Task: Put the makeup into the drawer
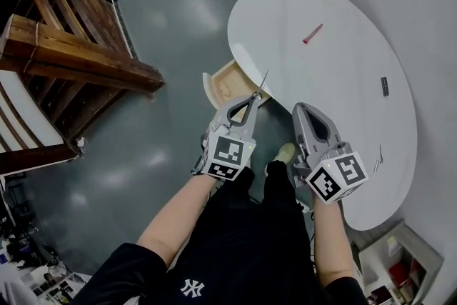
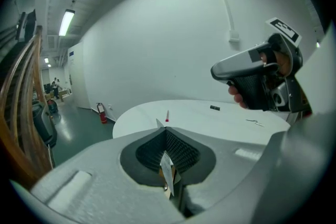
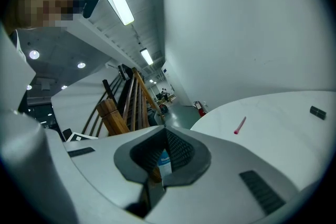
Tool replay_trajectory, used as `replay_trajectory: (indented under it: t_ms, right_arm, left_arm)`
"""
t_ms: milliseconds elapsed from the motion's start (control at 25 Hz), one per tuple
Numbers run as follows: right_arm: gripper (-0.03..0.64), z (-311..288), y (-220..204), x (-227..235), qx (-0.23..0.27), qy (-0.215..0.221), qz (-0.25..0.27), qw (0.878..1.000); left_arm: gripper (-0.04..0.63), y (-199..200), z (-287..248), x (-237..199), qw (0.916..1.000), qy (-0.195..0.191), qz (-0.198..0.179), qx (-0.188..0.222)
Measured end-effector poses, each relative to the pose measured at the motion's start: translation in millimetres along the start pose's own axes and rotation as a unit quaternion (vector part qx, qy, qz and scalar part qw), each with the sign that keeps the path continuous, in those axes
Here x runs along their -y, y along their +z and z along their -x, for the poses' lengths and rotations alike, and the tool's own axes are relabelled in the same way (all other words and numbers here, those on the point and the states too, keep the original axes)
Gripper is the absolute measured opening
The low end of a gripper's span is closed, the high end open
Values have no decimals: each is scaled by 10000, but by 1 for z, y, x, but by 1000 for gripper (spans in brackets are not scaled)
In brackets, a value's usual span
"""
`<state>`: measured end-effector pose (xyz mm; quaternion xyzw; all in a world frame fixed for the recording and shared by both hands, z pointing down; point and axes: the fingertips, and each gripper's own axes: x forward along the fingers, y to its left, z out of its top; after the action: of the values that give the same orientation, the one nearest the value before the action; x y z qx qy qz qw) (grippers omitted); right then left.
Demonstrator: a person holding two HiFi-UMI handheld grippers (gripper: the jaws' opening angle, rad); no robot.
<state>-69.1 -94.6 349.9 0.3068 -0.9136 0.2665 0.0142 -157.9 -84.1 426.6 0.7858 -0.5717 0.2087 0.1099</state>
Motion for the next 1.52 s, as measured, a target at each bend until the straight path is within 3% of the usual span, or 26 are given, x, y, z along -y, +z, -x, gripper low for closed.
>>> replay_trajectory:
  t_ms: [760,1120,1400,1520]
  right_arm:
    - [14,-67,-78,-11,-580,118,-158,9981]
    - [14,-75,-118,8,-704,-8,-330,9970]
    - [14,-75,-133,23,-777,-108,-308,9964]
    - [14,-77,-136,27,-808,-112,-296,9962]
  left_arm:
    - [9,-110,-26,-84,9920,768,925,-374]
    - [9,-164,-59,-90,9875,728,1290,-537]
    - [9,-181,-83,-77,9844,419,1631,-515]
    - [9,-187,-90,-81,9841,475,1616,-571]
